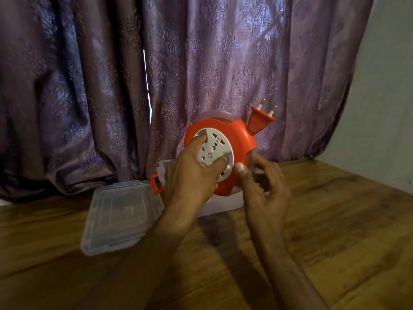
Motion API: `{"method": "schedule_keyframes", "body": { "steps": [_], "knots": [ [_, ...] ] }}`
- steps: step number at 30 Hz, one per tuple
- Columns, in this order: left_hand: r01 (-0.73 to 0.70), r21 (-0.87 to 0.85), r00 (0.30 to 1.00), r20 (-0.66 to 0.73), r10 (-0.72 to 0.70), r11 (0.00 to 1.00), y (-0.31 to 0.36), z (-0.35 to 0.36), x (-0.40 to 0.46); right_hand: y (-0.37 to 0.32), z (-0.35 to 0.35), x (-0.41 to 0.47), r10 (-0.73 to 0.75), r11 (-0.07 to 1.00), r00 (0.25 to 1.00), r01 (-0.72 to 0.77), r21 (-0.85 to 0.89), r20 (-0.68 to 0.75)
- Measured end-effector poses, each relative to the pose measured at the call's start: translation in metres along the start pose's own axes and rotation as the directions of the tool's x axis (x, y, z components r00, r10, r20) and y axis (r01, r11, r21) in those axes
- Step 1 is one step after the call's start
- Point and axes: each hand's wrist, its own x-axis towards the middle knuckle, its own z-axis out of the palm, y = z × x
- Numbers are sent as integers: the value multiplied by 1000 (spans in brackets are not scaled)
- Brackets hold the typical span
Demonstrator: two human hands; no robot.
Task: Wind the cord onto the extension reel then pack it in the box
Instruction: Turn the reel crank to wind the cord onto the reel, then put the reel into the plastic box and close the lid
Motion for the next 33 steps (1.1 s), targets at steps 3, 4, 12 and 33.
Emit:
{"method": "schedule_keyframes", "body": {
  "steps": [3,4,12,33],
  "knots": [
    [-70,125,997,-27,74,990,0,0,-3,2,-1,0,17,1000,1000,-17,2,9],
    [-92,167,994,-43,100,982,0,0,-4,3,-1,0,30,1000,1000,-30,1,7],
    [-249,359,956,-60,288,900,2,-2,-10,2,-1,0,68,998,998,-68,17,5],
    [-9,289,955,287,-77,957,-23,18,-12,19,-83,25,667,741,744,-659,126,-34]
  ]
}}
